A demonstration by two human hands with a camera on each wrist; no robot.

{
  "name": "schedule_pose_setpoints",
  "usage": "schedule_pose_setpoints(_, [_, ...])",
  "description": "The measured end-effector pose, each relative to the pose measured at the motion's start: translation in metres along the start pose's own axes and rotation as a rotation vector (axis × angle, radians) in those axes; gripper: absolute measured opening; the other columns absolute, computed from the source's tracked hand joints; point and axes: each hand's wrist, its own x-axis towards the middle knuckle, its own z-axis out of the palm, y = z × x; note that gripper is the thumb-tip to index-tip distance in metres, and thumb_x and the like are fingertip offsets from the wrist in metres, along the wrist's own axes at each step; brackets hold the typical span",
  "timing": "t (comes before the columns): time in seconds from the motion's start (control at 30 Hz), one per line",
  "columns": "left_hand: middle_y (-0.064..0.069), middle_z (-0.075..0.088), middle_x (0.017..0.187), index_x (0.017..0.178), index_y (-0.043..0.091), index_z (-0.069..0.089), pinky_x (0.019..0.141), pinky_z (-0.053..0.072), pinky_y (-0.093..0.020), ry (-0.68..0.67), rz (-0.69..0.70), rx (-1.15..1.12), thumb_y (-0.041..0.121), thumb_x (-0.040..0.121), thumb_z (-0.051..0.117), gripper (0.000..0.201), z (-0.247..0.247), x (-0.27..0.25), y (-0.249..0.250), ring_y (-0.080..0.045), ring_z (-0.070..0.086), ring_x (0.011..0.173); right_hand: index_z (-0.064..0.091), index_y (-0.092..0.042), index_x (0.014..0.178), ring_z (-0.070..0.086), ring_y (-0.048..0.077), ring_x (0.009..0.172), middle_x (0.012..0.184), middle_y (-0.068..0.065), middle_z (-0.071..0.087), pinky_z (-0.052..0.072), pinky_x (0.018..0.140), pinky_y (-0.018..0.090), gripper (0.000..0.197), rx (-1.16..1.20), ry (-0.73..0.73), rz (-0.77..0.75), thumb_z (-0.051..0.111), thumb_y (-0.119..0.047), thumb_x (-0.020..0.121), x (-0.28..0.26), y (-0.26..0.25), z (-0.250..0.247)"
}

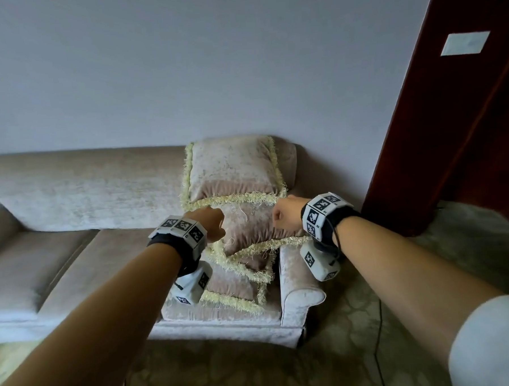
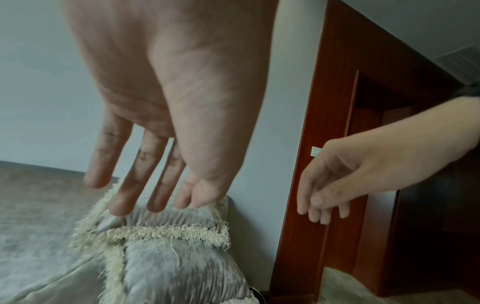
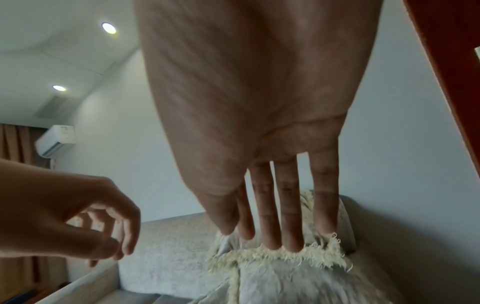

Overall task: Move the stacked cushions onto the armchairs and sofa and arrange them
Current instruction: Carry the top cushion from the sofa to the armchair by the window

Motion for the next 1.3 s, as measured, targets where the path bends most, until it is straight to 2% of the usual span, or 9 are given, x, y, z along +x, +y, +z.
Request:
schedule_pose_setpoints(0.13, [-0.004, 0.060, 0.113, 0.109, 0.017, 0.060, 0.078, 0.046, -0.035, 0.018, 0.038, -0.022, 0.031, 0.094, 0.049, 0.023, -0.024, 0.074, -0.035, -0.025, 0.060, 0.101, 0.072, -0.001, 0.090, 0.065, 0.033, 0.074, 0.077, 0.015, 0.069, 0.058, 0.072, 0.040, 0.028, -0.009, -0.033, 0.078, 0.055, -0.023, 0.091, 0.072, 0.014, -0.035])
schedule_pose_setpoints(0.23, [-0.004, 0.059, 0.115, 0.113, 0.020, 0.059, 0.083, 0.047, -0.036, 0.061, 0.040, -0.034, 0.035, 0.094, 0.049, 0.026, -0.034, 0.128, -0.064, -0.025, 0.060, 0.102, 0.074, -0.008, 0.095, 0.069, 0.036, 0.084, 0.097, 0.015, 0.072, 0.057, 0.070, 0.041, 0.028, -0.040, 0.010, 0.124, 0.056, -0.029, 0.093, 0.114, 0.020, -0.058])
schedule_pose_setpoints(0.4, [-0.003, 0.061, 0.112, 0.105, 0.019, 0.059, 0.082, 0.052, -0.038, -0.023, 0.083, -0.001, 0.032, 0.092, 0.050, 0.020, -0.011, 0.196, -0.084, -0.024, 0.061, 0.098, 0.059, -0.014, 0.086, 0.066, 0.033, 0.077, 0.095, 0.007, 0.058, 0.057, 0.075, 0.044, 0.024, -0.104, -0.007, 0.210, 0.051, -0.035, 0.095, 0.172, 0.034, -0.059])
schedule_pose_setpoints(0.57, [-0.002, 0.056, 0.125, 0.120, 0.021, 0.053, 0.081, 0.048, -0.036, -0.065, 0.106, -0.052, 0.033, 0.094, 0.049, 0.029, -0.001, 0.259, -0.096, -0.024, 0.059, 0.108, 0.069, -0.015, 0.097, 0.068, 0.032, 0.081, 0.102, 0.009, 0.067, 0.058, 0.076, 0.042, 0.022, -0.081, -0.059, 0.208, 0.059, -0.033, 0.090, 0.233, 0.056, -0.058])
schedule_pose_setpoints(0.73, [-0.001, 0.055, 0.126, 0.125, 0.022, 0.049, 0.085, 0.048, -0.038, -0.065, 0.081, -0.070, 0.035, 0.094, 0.049, 0.033, 0.000, 0.328, -0.108, -0.024, 0.057, 0.110, 0.065, -0.014, 0.103, 0.067, 0.031, 0.085, 0.101, 0.010, 0.068, 0.057, 0.078, 0.042, 0.019, -0.068, -0.075, 0.174, 0.061, -0.024, 0.087, 0.296, 0.084, -0.065])
schedule_pose_setpoints(0.83, [-0.002, 0.051, 0.129, 0.131, 0.023, 0.044, 0.085, 0.048, -0.040, -0.073, 0.044, -0.087, 0.034, 0.094, 0.050, 0.039, 0.008, 0.366, -0.110, -0.025, 0.056, 0.110, 0.058, -0.013, 0.113, 0.065, 0.032, 0.095, 0.111, 0.011, 0.066, 0.055, 0.082, 0.043, 0.026, -0.048, -0.069, 0.125, 0.060, -0.025, 0.089, 0.336, 0.102, -0.057])
schedule_pose_setpoints(0.93, [-0.003, 0.049, 0.132, 0.136, 0.023, 0.038, 0.084, 0.050, -0.038, -0.097, 0.034, -0.107, 0.031, 0.093, 0.051, 0.046, 0.021, 0.395, -0.108, -0.025, 0.058, 0.107, 0.047, -0.021, 0.136, 0.061, 0.029, 0.110, 0.129, 0.005, 0.059, 0.052, 0.090, 0.041, 0.053, -0.037, -0.079, 0.067, 0.068, -0.024, 0.087, 0.373, 0.115, -0.037])
schedule_pose_setpoints(1.13, [-0.003, 0.048, 0.131, 0.139, 0.023, 0.034, 0.089, 0.048, -0.043, -0.183, 0.014, -0.099, 0.030, 0.093, 0.055, 0.051, 0.060, 0.438, -0.105, -0.025, 0.056, 0.108, 0.039, -0.025, 0.142, 0.051, 0.027, 0.125, 0.141, 0.003, 0.048, 0.044, 0.102, 0.051, 0.062, -0.005, -0.156, 0.027, 0.069, -0.027, 0.088, 0.426, 0.130, 0.010])
schedule_pose_setpoints(1.3, [-0.001, 0.042, 0.143, 0.140, 0.026, 0.031, 0.090, 0.051, -0.048, -0.229, 0.073, -0.104, 0.022, 0.089, 0.058, 0.058, 0.103, 0.464, -0.101, -0.025, 0.051, 0.119, 0.041, -0.023, 0.138, 0.045, 0.026, 0.128, 0.144, 0.003, 0.040, 0.047, 0.098, 0.045, 0.062, -0.057, -0.192, -0.029, 0.073, -0.026, 0.085, 0.456, 0.138, 0.044])
